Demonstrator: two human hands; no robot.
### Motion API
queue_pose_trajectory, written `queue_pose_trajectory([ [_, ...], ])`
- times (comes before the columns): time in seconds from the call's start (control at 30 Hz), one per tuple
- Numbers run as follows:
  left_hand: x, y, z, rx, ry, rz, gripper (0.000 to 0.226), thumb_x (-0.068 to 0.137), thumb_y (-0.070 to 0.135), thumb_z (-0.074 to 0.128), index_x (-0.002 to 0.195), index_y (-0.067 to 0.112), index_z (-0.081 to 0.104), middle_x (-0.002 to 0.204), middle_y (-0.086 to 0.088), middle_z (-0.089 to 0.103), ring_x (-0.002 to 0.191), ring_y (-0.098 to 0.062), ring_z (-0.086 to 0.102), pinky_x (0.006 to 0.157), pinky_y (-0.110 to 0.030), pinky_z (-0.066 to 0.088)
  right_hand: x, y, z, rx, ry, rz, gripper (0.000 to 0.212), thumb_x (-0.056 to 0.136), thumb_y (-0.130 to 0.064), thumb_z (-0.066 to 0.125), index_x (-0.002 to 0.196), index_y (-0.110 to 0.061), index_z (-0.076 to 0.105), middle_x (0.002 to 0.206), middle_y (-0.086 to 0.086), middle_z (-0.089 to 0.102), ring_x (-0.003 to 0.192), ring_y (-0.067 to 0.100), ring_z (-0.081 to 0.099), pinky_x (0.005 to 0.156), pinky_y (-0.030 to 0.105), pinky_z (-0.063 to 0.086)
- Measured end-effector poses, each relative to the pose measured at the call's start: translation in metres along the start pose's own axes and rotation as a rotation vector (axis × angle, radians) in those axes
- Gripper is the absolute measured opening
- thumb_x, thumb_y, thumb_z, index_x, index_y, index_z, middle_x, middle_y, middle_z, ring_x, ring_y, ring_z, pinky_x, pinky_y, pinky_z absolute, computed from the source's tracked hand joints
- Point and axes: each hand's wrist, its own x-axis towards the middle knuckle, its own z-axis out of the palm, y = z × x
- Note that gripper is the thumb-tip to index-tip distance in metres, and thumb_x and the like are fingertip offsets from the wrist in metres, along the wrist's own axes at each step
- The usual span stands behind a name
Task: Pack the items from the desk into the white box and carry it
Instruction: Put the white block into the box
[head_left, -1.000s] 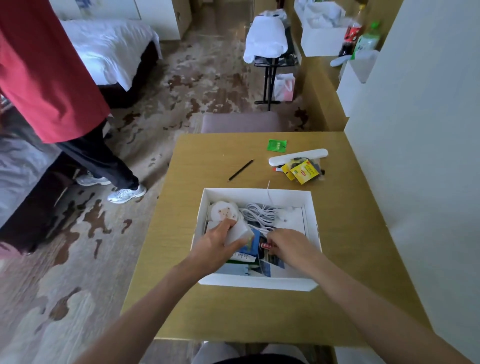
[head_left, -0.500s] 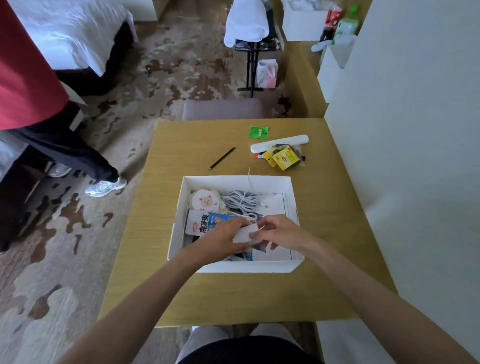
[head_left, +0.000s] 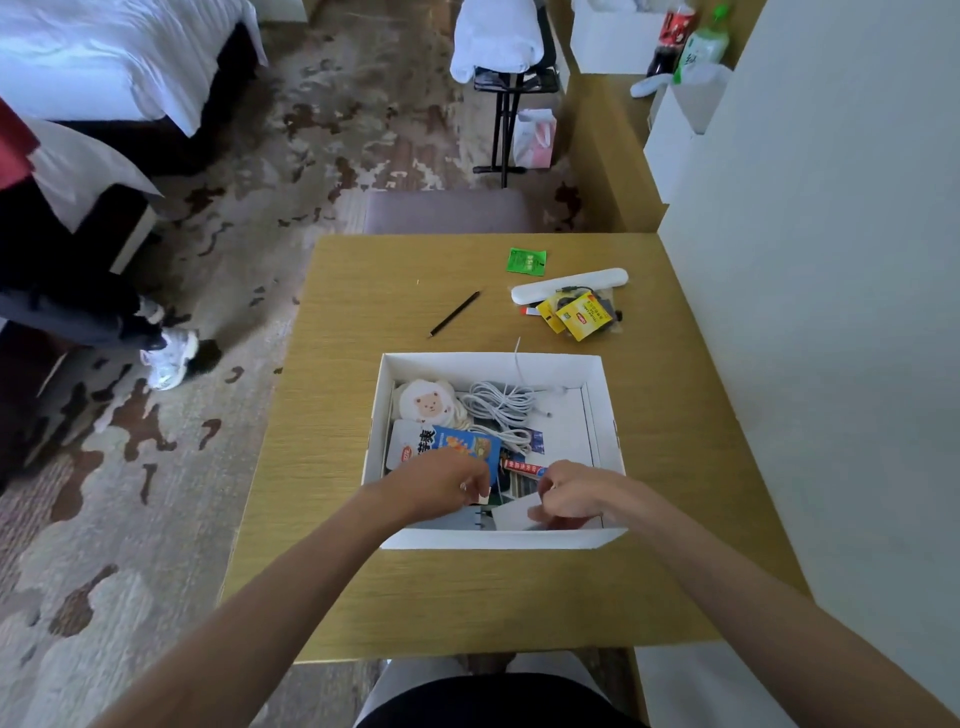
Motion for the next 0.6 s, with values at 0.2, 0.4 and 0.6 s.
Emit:
queue_pose_trajectory([
  [0.2,0.001,-0.006,-0.004,-0.024,-0.081,-0.002,0.035,0.082,-0.004,0.049,0.101,0.021,0.065,0.109,0.004,0.066,0.096,-0.007,0.055,0.077,-0.019,0.041,0.000,-0.001,0.013,-0.140,0.116,-0.162,0.018,0.091,-0.028,0.061,0.102,-0.017,0.070,0.078,-0.010,0.063,0.073,0.007,0.060,0.057,0.018,0.042],
  [0.4,0.001,-0.008,-0.021,-0.112,-0.028,0.037,0.022,0.086,0.007,0.046,0.091,0.018,0.065,0.098,0.003,0.069,0.093,-0.014,0.060,0.083,-0.030,0.049,-0.009,-0.006,0.007,-0.216,0.058,-0.196,0.021,0.091,-0.024,0.060,0.109,-0.016,0.069,0.092,0.000,0.071,0.075,0.012,0.066,0.062,0.020,0.047],
  [0.6,0.005,-0.017,-0.061,-0.189,0.233,0.078,0.023,0.087,0.010,0.046,0.086,0.023,0.065,0.083,0.011,0.063,0.065,-0.009,0.060,0.058,-0.026,0.050,-0.030,-0.002,-0.016,-0.198,0.245,-0.293,0.026,0.098,-0.037,0.046,0.116,-0.027,0.062,0.100,-0.011,0.069,0.072,0.001,0.069,0.075,0.032,0.057],
])
